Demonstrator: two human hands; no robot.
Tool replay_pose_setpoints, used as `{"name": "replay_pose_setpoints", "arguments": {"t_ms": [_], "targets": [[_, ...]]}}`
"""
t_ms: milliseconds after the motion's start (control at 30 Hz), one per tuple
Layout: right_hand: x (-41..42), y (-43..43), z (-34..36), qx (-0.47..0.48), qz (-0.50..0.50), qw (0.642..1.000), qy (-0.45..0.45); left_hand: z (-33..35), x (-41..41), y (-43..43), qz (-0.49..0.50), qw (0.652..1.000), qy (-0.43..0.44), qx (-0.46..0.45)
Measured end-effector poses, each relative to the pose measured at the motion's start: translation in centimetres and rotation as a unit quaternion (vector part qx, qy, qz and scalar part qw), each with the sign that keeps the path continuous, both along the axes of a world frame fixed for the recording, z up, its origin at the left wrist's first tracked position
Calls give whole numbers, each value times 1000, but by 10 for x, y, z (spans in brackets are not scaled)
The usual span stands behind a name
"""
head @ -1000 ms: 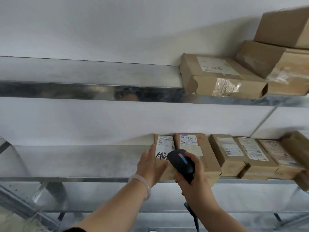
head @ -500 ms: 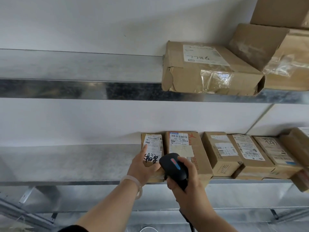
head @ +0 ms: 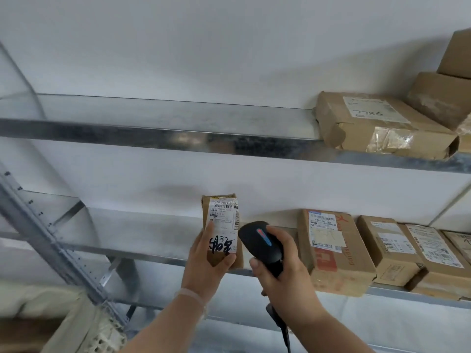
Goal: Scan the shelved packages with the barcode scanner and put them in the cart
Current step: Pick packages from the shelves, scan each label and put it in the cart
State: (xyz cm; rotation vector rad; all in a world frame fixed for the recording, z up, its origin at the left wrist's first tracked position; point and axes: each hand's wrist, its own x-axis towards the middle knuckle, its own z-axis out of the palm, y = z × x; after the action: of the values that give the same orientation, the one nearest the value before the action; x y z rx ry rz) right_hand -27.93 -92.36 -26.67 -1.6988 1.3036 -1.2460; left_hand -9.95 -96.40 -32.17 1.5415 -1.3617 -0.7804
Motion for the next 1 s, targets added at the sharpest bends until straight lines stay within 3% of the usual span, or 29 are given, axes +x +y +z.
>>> {"name": "replay_pose_setpoints", "arguments": {"t_ms": [333, 1000], "targets": [[124, 46, 30, -20, 111, 994, 0, 14, 119, 67, 98, 995, -8, -16], [257, 118, 55, 35, 163, 986, -4, 16, 244, 163, 170, 985, -16, -21]]}}
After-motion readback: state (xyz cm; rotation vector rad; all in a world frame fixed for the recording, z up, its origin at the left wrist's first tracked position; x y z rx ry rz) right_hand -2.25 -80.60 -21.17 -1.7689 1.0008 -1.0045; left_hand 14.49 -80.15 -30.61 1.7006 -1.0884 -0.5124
